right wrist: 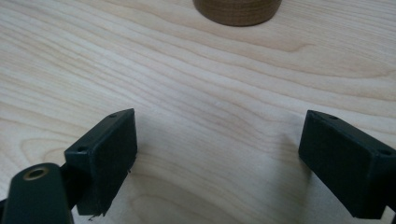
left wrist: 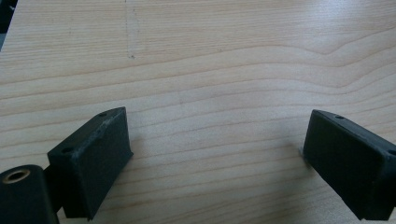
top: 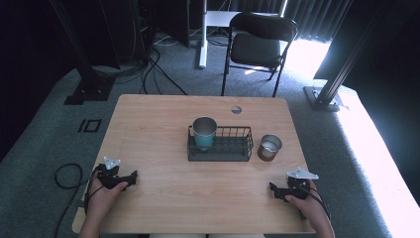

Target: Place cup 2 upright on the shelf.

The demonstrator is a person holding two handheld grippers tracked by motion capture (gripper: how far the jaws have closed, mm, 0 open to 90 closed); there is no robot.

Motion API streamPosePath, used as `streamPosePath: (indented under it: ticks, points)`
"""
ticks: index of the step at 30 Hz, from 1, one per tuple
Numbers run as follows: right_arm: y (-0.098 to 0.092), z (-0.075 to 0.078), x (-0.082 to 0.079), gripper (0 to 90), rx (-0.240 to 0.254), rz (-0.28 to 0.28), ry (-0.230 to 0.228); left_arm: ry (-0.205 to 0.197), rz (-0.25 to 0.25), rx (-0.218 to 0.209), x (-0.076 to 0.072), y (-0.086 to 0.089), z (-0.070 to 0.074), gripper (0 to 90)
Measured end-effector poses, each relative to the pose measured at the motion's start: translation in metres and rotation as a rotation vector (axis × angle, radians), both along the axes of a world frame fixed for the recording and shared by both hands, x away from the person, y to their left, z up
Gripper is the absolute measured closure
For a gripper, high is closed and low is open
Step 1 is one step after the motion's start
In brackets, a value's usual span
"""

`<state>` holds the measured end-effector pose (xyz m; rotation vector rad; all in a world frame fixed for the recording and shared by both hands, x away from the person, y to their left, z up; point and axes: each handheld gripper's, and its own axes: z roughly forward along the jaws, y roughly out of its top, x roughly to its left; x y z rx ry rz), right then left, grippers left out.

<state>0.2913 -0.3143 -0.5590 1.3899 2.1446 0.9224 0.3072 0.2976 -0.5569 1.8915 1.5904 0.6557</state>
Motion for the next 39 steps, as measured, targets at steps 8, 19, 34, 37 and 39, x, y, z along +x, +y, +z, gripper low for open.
streamPosePath:
  ticks: [8, 19, 34, 37, 39]
  points:
    - [0.000, 0.000, -0.005, 11.2, 0.009, 0.005, 0.002, 0.000, 0.000, 0.000, 0.000, 0.000, 0.000, 8.1]
    - [0.003, 0.002, 0.000, 14.1, 0.039, -0.012, -0.015, 0.000, -0.007, 0.000, 0.000, 0.000, 0.000, 8.2]
    - [0.003, 0.008, 0.013, 14.1, 0.036, -0.045, -0.041, 0.000, -0.007, 0.000, 0.000, 0.000, 0.000, 8.1]
    - [0.004, 0.009, 0.017, 14.0, 0.038, -0.047, -0.051, 0.000, -0.007, 0.000, 0.000, 0.000, 0.000, 8.1]
    - [0.004, 0.012, 0.019, 14.1, 0.041, -0.045, -0.063, -0.001, -0.007, 0.000, 0.000, 0.000, 0.000, 8.1]
